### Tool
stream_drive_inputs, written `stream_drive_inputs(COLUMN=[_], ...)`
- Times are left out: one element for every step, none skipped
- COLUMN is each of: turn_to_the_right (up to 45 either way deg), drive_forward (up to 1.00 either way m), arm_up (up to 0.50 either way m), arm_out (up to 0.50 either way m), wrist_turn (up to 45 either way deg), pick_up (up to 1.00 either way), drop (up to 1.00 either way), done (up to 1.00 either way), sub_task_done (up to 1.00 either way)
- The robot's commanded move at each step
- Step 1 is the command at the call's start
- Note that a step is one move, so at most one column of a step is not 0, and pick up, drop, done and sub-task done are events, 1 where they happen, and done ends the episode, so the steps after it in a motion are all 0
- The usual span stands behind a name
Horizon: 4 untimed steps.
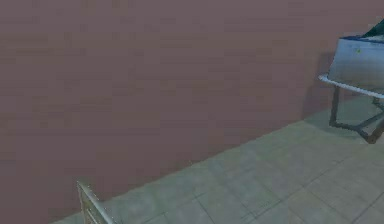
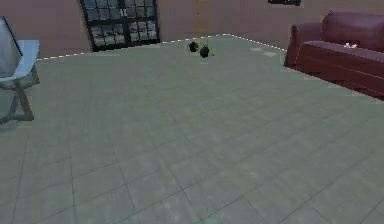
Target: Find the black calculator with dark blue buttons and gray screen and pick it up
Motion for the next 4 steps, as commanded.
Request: stream_drive_inputs(turn_to_the_right=[-45.0,-45.0,-45.0,-12.0], drive_forward=[0.00,0.00,0.00,0.00], arm_up=[0.00,0.00,0.00,0.00], arm_out=[0.00,0.00,0.00,0.00], wrist_turn=[0.0,0.0,0.0,0.0], pick_up=[0.00,0.00,0.00,0.00], drop=[0.00,0.00,0.00,0.00], done=[0.00,0.00,0.00,0.00], sub_task_done=[0.00,0.00,0.00,0.00])
